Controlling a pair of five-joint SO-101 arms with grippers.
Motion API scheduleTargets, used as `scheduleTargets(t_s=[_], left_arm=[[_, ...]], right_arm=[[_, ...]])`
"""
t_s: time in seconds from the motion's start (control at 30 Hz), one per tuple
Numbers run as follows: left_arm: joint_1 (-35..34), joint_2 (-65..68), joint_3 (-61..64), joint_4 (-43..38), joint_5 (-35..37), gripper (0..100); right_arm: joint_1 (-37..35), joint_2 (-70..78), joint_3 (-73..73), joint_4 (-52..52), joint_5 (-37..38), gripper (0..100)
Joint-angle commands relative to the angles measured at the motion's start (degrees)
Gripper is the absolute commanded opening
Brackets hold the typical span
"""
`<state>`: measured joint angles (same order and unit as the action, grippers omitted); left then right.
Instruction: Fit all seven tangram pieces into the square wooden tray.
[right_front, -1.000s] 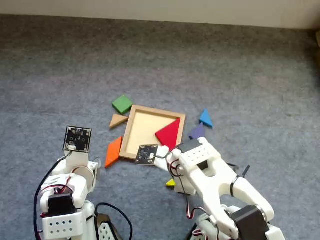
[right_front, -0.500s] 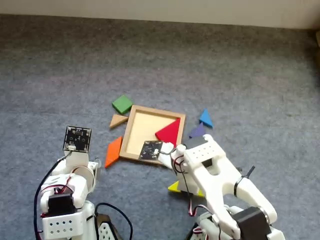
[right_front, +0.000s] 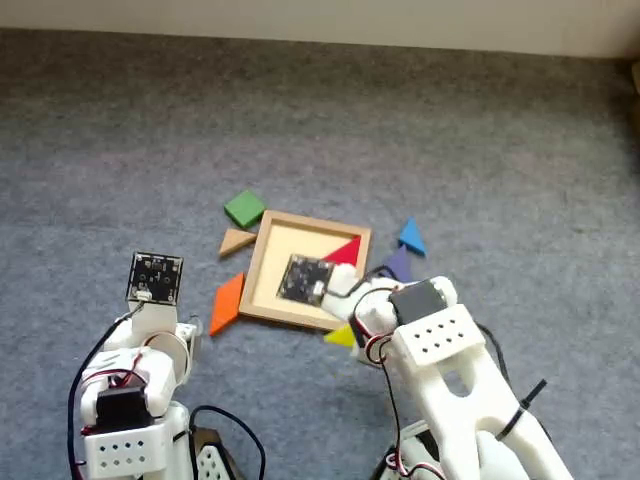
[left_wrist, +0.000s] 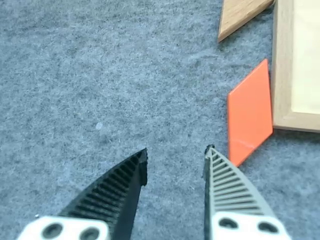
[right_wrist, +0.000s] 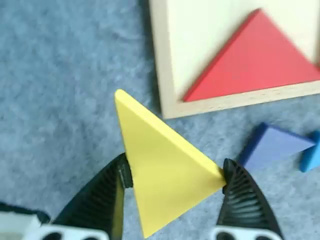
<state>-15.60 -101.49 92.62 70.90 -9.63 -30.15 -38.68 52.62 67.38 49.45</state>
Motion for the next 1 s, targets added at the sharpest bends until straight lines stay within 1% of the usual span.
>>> scheduleTargets(t_s=[0.0, 0.13, 0.3, 0.53, 0.97], left_arm=[[0.66, -3.03, -0.31, -1.05, -0.53, 19], [0.66, -3.03, -0.31, -1.05, -0.53, 19], [0.66, -3.03, -0.31, -1.05, -0.53, 19], [0.66, -3.03, -0.31, -1.05, -0.53, 19], [0.66, -3.03, -0.31, -0.97, -0.53, 19]], right_arm=[[-2.24, -1.89, -3.65, -7.96, -4.4, 12.4], [-5.58, -1.8, -3.47, -15.16, -7.82, 12.4], [-7.6, -0.66, -3.38, -25.36, -12.04, 12.4], [-9.54, 11.56, -3.82, -36.35, -13.01, 12.4], [-11.47, 22.55, -3.91, -44.62, -13.19, 12.4]])
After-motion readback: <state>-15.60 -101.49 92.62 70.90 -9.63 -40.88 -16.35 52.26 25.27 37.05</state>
